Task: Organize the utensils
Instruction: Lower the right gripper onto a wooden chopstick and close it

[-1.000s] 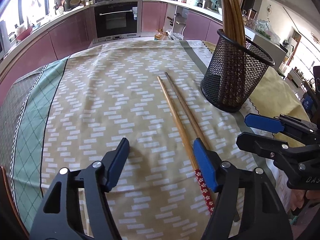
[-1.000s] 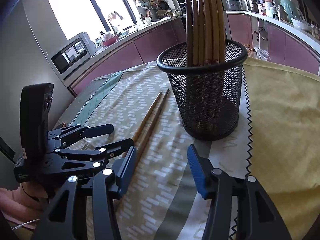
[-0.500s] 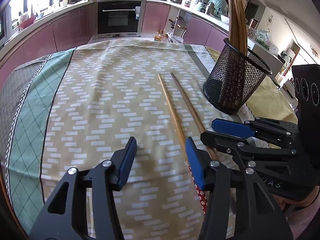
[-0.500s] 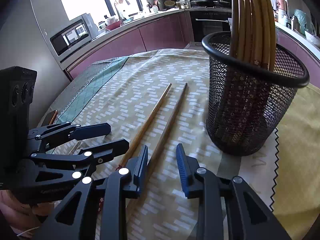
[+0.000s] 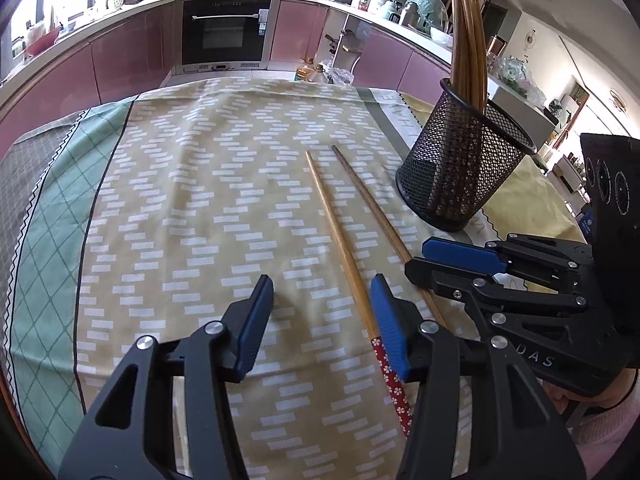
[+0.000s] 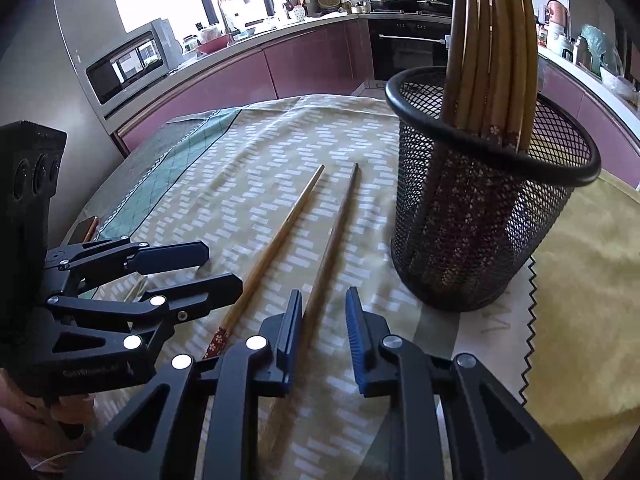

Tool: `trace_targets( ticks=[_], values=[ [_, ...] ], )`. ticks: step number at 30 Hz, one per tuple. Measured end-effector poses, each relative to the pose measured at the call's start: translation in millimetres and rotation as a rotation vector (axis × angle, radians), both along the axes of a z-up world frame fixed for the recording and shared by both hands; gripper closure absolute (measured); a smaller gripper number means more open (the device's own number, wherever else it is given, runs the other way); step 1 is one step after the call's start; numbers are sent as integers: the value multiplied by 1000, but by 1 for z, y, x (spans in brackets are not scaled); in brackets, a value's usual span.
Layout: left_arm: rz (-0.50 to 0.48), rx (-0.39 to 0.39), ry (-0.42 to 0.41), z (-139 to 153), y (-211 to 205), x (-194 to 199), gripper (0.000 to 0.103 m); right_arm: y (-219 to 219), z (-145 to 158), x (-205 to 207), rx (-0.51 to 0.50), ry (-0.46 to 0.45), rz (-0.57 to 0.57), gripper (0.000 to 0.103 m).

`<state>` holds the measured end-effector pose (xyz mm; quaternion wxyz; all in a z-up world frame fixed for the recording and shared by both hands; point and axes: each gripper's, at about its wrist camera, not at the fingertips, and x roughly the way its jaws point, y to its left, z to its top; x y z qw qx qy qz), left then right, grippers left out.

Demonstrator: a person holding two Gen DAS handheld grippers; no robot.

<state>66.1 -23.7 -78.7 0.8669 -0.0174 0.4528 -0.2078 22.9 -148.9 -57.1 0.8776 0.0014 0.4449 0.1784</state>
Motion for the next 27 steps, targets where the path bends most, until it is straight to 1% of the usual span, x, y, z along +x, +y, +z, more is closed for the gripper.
trace_targets(
  ticks=[5,11,15,17,21,22,24,27],
  values=[
    [-12,15,4,-1,-7,8,54,6,0,7,-6,-1,-4,88],
    [-19,16,12,-2,-9,18,60,7,-1,13,3,-2,-21,94],
    [-19,20,15,-2,-12,25,67,6,-2,15,11,7,-33,94],
    [-17,24,17,-2,-16,31,68,6,-2,17,13,5,-42,94],
    [-14,31,18,-4,-22,38,79,7,-3,21,21,2,-51,94],
    [-11,34,17,-4,-24,40,84,7,-3,22,24,2,-54,94],
    [-4,30,22,-6,-26,42,91,5,-3,21,31,4,-57,94],
    [11,19,21,-7,-25,42,92,1,-4,21,62,11,-67,96]
  ],
)
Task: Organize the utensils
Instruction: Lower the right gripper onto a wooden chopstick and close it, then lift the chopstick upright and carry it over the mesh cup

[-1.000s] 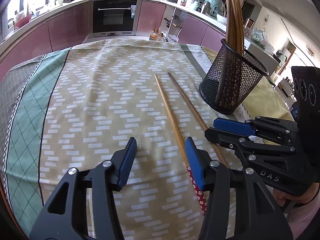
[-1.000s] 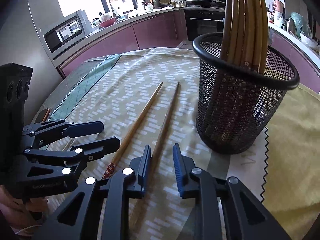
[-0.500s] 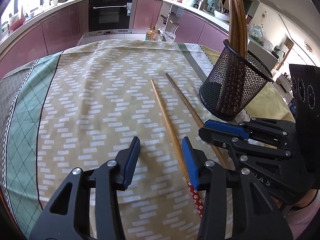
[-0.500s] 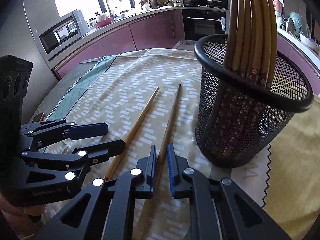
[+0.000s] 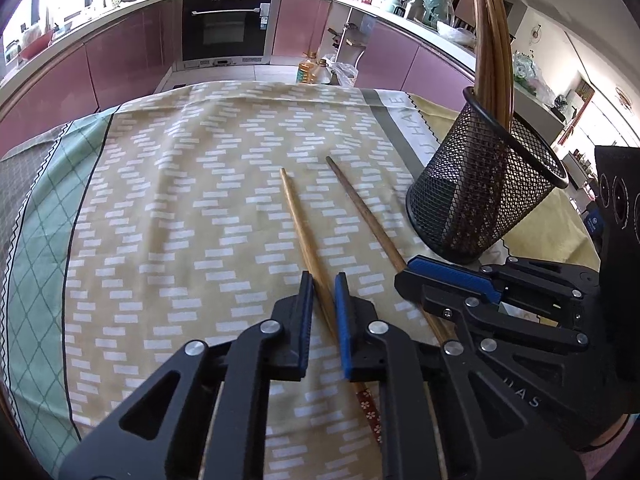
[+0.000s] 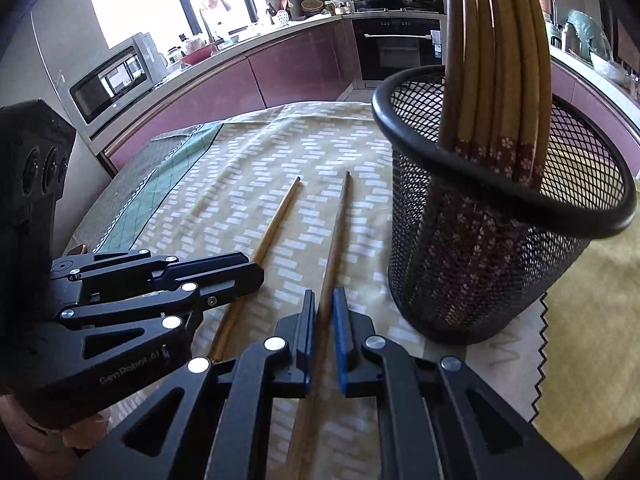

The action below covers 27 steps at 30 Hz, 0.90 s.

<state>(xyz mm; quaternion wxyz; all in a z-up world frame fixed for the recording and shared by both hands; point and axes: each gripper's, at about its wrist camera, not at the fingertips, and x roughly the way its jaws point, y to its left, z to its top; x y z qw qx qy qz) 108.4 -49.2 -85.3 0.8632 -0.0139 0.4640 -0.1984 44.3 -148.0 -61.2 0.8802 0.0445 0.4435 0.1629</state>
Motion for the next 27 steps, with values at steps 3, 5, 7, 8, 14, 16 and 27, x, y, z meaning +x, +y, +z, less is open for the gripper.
trace_targets(
  ticks=[3,5,7,8,14,16,27],
  values=[
    [15,-13,1,0,3,-2,93,-4,0,-1,35,4,-5,97],
    [21,-19,0,-1,5,-5,94,-6,1,-3,45,1,-4,97],
    [26,-24,2,-1,7,-7,95,-7,3,-6,56,-8,2,97],
    [28,-27,2,-2,7,-8,95,-8,5,-8,61,-12,7,97],
    [24,-46,-7,4,12,-17,95,-11,18,-22,90,-48,47,97],
    [18,-57,-12,8,15,-20,95,-12,24,-27,93,-61,65,97],
    [-55,-167,-72,55,30,-45,96,-32,66,-59,134,-196,84,97]
  ],
)
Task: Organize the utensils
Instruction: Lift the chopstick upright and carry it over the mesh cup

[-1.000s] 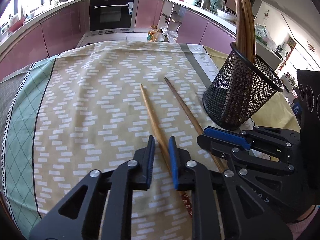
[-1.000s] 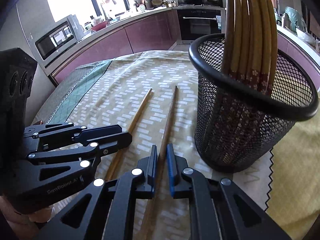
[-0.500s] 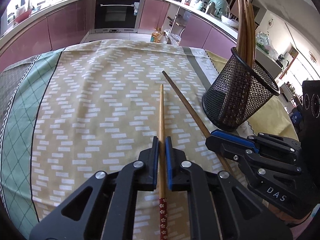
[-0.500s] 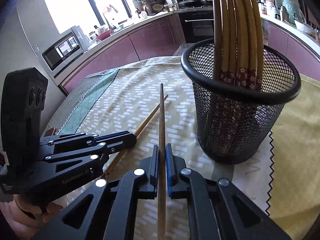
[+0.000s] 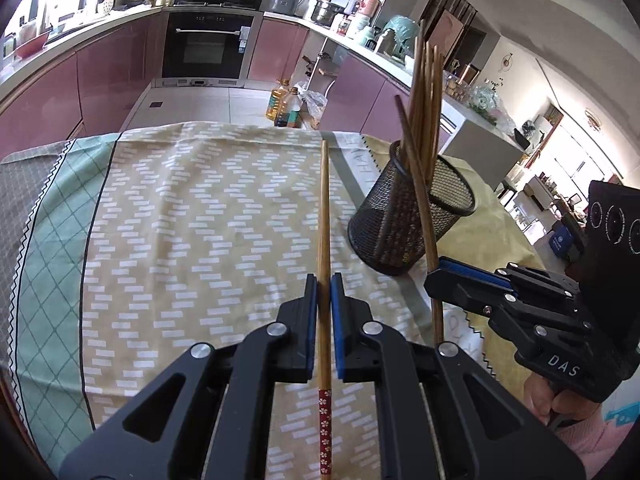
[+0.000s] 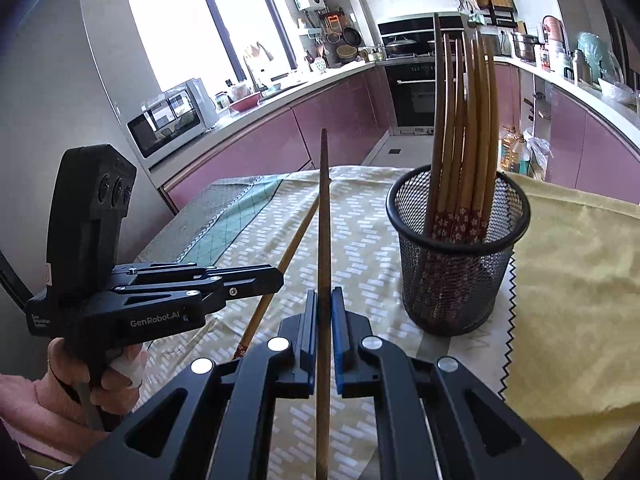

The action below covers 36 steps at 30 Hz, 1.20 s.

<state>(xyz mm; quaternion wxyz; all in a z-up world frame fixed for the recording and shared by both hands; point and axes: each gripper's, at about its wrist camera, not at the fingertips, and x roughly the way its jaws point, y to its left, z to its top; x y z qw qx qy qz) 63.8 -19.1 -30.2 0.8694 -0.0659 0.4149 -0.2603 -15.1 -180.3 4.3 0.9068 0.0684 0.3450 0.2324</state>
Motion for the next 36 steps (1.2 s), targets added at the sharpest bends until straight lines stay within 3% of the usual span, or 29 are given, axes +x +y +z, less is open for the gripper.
trace_targets(
  ticks=[14,36],
  values=[
    [-75,-128,-106,67,4,-20,96,-48,37,-19,64,-132,-75,97],
    [-97,-149,-153,85,-10,-18,96,-58,58,-24,67,-201,-98,97]
  ],
)
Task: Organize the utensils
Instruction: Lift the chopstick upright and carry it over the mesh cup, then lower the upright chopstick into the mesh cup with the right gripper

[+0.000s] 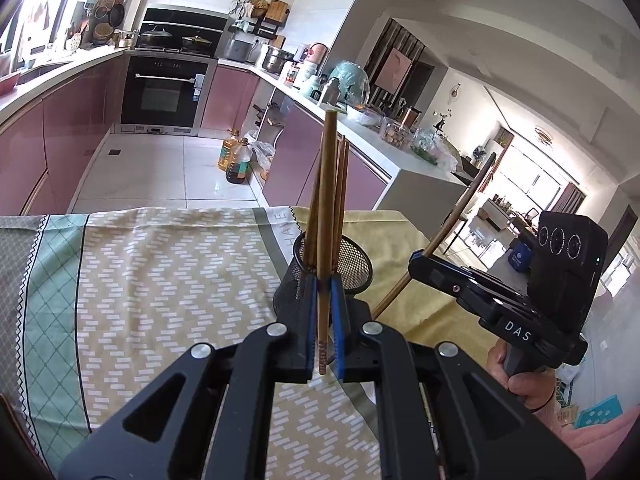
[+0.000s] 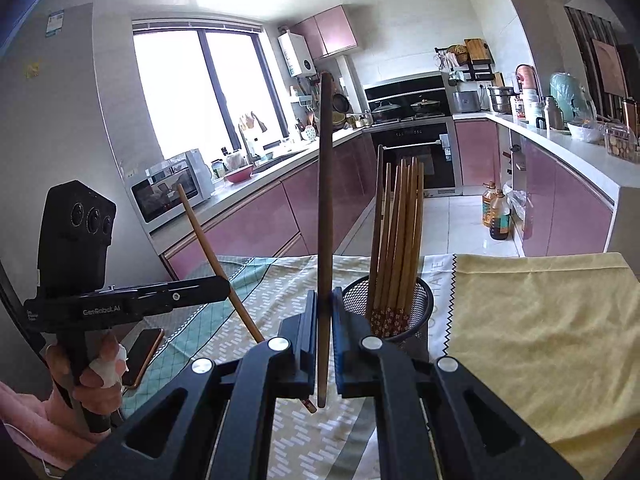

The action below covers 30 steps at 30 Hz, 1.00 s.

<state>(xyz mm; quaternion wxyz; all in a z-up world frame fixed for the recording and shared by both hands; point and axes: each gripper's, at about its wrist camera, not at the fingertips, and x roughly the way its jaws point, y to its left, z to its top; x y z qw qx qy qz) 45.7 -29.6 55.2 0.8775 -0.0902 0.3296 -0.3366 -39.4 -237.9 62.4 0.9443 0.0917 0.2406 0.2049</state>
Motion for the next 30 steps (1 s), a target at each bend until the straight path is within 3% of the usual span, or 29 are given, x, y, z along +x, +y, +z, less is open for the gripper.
trace_targets(
  ticks=[30],
  values=[
    [-27,0,-50,15,-11,8,96,-3,15,-1,-21,-38,-18,97]
  ],
)
